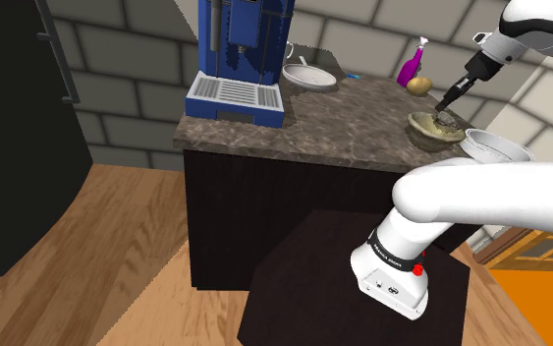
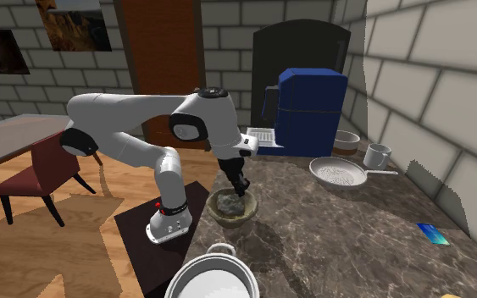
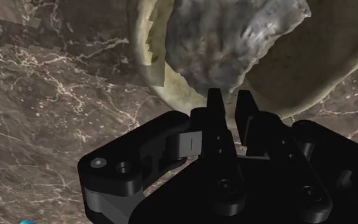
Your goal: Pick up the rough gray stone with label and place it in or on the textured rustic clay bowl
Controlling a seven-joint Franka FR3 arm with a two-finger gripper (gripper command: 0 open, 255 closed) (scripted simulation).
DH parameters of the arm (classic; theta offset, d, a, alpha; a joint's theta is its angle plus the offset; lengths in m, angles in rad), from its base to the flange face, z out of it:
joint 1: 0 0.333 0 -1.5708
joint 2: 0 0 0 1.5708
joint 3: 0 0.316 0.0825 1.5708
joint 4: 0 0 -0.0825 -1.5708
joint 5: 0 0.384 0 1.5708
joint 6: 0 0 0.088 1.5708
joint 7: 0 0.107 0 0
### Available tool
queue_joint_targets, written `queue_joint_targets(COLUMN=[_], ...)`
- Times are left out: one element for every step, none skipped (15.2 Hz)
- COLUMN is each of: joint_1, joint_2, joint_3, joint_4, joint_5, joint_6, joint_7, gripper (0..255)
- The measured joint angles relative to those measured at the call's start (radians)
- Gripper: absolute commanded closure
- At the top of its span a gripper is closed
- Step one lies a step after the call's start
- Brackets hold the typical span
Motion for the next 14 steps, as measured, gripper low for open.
queue_joint_targets(joint_1=[0.000,0.000,0.000,0.000,0.000,0.000,0.000,0.003,0.001,0.007,0.007,0.006,0.007,0.007], joint_2=[0.000,0.000,0.000,0.000,0.000,0.000,-0.002,0.002,-0.001,0.008,0.008,0.007,0.008,0.009], joint_3=[0.000,0.000,0.000,0.000,0.000,0.000,0.009,0.018,0.029,0.036,0.039,0.041,0.041,0.041], joint_4=[0.000,0.000,0.000,0.000,0.000,0.000,0.013,0.038,0.062,0.099,0.110,0.116,0.121,0.123], joint_5=[0.000,0.000,0.000,0.000,0.000,0.000,0.005,0.013,0.019,0.028,0.031,0.032,0.033,0.033], joint_6=[0.000,0.000,0.000,0.000,0.000,0.000,-0.015,-0.037,-0.064,-0.093,-0.104,-0.111,-0.114,-0.116], joint_7=[0.000,0.000,0.000,0.000,0.000,0.000,0.001,0.000,-0.003,-0.007,-0.009,-0.011,-0.012,-0.012], gripper=[0,0,0,0,0,0,0,0,0,0,0,0,0,0])
